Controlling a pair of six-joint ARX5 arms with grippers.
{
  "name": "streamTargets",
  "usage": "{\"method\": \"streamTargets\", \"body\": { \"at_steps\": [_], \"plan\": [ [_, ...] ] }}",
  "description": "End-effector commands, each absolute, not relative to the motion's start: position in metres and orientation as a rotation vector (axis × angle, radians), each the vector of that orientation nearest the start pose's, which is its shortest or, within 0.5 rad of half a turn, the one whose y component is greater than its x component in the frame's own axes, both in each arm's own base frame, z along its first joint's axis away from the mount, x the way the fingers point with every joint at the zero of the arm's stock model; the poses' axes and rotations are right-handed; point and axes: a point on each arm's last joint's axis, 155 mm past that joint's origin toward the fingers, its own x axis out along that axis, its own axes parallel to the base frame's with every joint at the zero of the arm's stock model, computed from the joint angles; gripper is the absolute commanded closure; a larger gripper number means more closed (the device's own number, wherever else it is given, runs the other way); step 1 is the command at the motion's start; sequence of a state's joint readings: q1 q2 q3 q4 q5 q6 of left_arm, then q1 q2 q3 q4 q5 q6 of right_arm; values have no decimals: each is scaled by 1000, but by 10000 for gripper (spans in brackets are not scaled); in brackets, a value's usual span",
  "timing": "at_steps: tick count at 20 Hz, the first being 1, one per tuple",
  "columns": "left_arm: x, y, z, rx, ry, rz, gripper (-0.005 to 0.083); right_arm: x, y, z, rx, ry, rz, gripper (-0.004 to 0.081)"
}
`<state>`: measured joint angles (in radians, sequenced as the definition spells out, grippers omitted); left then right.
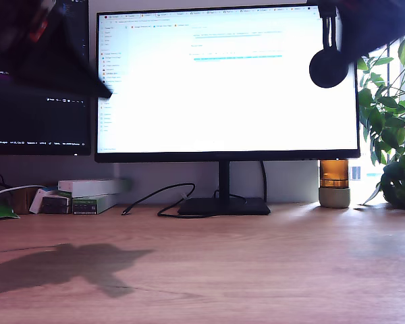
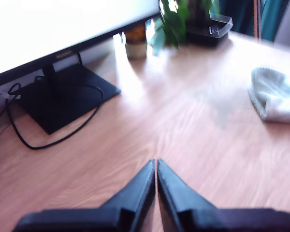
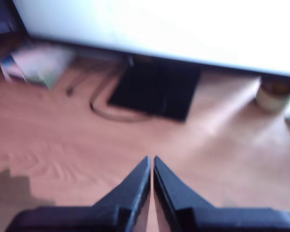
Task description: Fold the tea towel to a neat square and place it to the right
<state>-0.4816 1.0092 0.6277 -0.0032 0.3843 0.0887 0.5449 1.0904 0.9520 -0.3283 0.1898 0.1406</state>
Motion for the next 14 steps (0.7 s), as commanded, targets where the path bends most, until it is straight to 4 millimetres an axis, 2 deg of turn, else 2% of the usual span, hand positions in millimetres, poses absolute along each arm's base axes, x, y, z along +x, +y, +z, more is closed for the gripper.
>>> {"method": "streamTargets", "body": {
  "at_steps": [1, 5, 8, 11, 14],
  "plan": [
    [277, -222, 197, 92, 367, -866, 797, 335, 178, 246, -79, 453, 361, 780],
    [295, -203, 199, 96, 344, -773, 797, 341, 194, 241, -100, 357, 400, 780],
    [316, -174, 200, 63, 302, -674, 797, 352, 183, 222, -85, 298, 335, 780],
    [330, -141, 194, 31, 292, -574, 797, 362, 148, 191, -87, 316, 231, 780],
    [341, -105, 185, -11, 280, -466, 797, 371, 99, 169, -70, 346, 104, 780]
  ]
}}
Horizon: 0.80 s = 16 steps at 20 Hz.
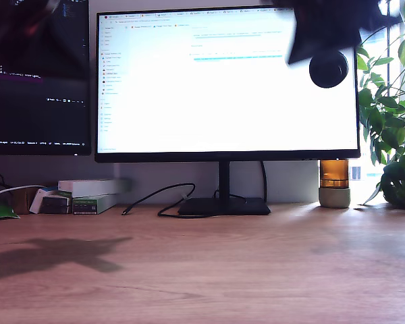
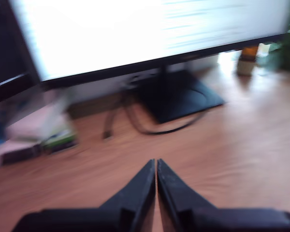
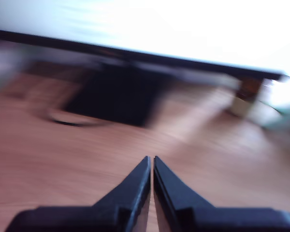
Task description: Fold the tea towel to a neat square and place it to the right
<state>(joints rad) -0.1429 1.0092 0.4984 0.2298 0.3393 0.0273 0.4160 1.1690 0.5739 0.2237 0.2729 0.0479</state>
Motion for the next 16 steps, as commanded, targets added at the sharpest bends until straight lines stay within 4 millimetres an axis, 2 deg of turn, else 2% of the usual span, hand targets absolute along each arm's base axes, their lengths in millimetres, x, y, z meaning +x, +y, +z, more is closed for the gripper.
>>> {"method": "streamTargets", "body": {
  "at_steps": [1, 4, 7, 9, 12, 16],
  "plan": [
    [343, -94, 181, -25, 276, -433, 797, 373, 79, 163, -67, 360, 56, 780],
    [342, -67, 164, -74, 285, -355, 797, 374, 41, 158, -40, 370, -14, 780],
    [337, -49, 143, -98, 305, -299, 797, 371, 11, 169, -49, 353, -57, 780],
    [333, -44, 136, -122, 298, -286, 797, 366, -3, 182, -33, 321, -73, 780],
    [333, -40, 138, -142, 283, -274, 797, 350, -25, 197, -18, 241, -117, 780],
    [333, -42, 141, -165, 275, -285, 797, 325, -42, 219, 41, 79, -161, 780]
  ]
}}
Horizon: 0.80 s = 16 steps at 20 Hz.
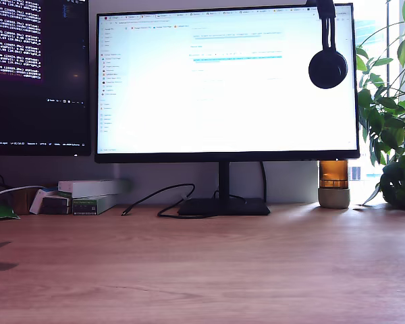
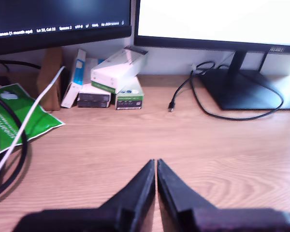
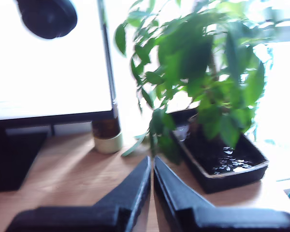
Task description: Fold the tea towel to a neat square and place it to the right
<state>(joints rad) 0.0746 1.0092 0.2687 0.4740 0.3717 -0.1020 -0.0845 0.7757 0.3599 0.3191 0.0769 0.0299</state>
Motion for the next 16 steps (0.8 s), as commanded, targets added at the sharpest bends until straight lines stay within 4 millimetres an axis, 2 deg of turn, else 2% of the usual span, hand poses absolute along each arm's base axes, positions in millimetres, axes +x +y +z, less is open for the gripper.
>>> {"method": "streamTargets", "body": {
  "at_steps": [1, 3, 7, 13, 16],
  "plan": [
    [333, -44, 141, -170, 273, -293, 797, 321, -40, 225, 55, 47, -151, 780],
    [332, -44, 146, -181, 260, -293, 797, 315, -37, 235, 55, -9, -142, 780],
    [329, -42, 160, -169, 222, -260, 797, 307, -23, 223, 55, 21, -105, 780],
    [312, -49, 171, -107, 181, -260, 797, 292, -7, 177, 4, 61, -78, 780],
    [297, -48, 160, -105, 163, -255, 797, 283, -6, 159, -10, 70, -72, 780]
  ]
}}
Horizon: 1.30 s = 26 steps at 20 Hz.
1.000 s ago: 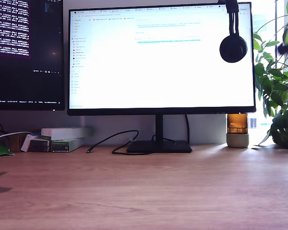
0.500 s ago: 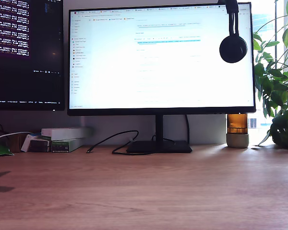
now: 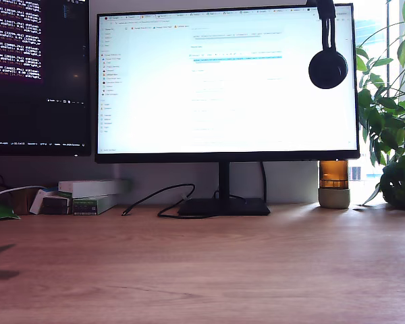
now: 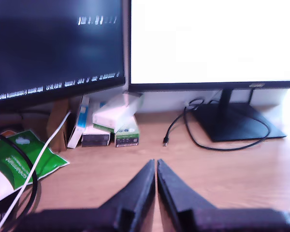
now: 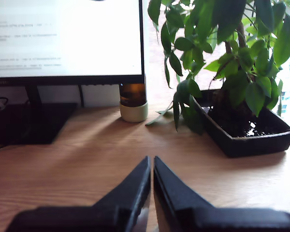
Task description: Fold the tea towel to a neat square and place it to the right
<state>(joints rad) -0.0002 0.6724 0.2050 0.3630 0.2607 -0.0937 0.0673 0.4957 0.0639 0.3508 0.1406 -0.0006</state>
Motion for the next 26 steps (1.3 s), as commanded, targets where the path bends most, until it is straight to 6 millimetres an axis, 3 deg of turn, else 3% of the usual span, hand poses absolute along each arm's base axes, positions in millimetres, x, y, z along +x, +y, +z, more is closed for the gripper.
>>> {"method": "streamTargets", "body": {
  "at_steps": [1, 5, 12, 16, 21, 26],
  "plan": [
    [292, -48, 155, -104, 159, -253, 797, 281, -6, 155, -16, 70, -68, 780],
    [279, -48, 145, -110, 180, -252, 797, 275, 0, 156, -9, 59, -37, 780],
    [258, -48, 138, -124, 217, -252, 797, 265, 7, 135, -9, 153, 2, 780],
    [245, -50, 123, -144, 282, -259, 797, 255, 17, 117, -25, 249, 43, 780],
    [226, -52, 82, -176, 462, -255, 797, 247, 16, 92, -36, 358, 44, 780],
    [226, -52, 82, -176, 460, -255, 797, 241, 16, 78, -42, 416, 43, 780]
  ]
}}
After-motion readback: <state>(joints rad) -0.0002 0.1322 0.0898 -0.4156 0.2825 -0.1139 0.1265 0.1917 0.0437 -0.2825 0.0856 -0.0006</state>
